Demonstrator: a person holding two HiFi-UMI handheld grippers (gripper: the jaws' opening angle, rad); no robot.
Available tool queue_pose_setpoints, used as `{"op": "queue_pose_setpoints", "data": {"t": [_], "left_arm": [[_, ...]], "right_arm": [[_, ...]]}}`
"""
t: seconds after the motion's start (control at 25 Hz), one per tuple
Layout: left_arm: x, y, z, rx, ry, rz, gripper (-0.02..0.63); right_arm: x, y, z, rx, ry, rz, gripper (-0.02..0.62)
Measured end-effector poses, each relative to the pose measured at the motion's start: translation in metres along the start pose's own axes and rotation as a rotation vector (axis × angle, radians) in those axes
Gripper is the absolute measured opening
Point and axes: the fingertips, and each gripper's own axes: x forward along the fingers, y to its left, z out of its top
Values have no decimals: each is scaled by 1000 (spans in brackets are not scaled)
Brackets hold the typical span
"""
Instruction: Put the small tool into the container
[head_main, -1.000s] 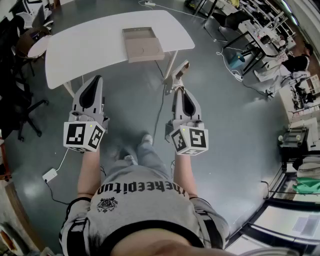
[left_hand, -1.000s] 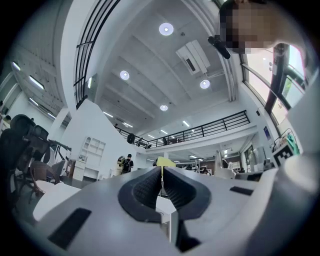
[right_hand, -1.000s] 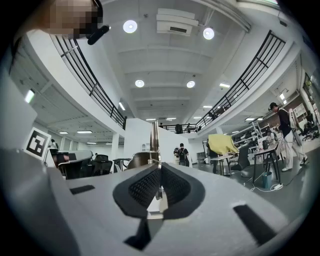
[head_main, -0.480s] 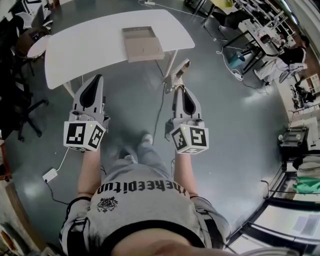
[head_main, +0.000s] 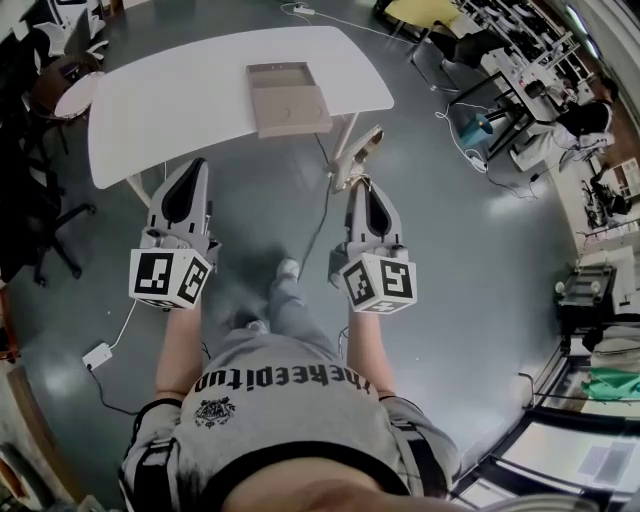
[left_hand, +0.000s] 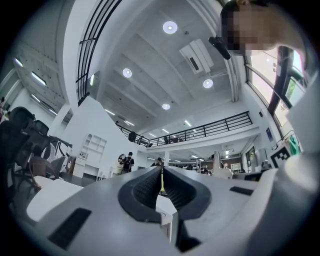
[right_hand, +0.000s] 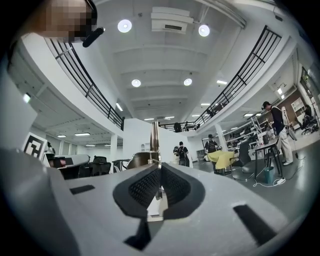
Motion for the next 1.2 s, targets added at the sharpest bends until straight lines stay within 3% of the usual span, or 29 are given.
{"op": "queue_pose_setpoints", "data": {"t": [0.44,1.2], "left_arm": [[102,30,-13,36,-44,30,12],[269,31,-39,61,-33,72,12]], "right_arm": [[112,-43,-2,-1,-16,50,6],[257,-139,-4,3,-11,121,6]]}}
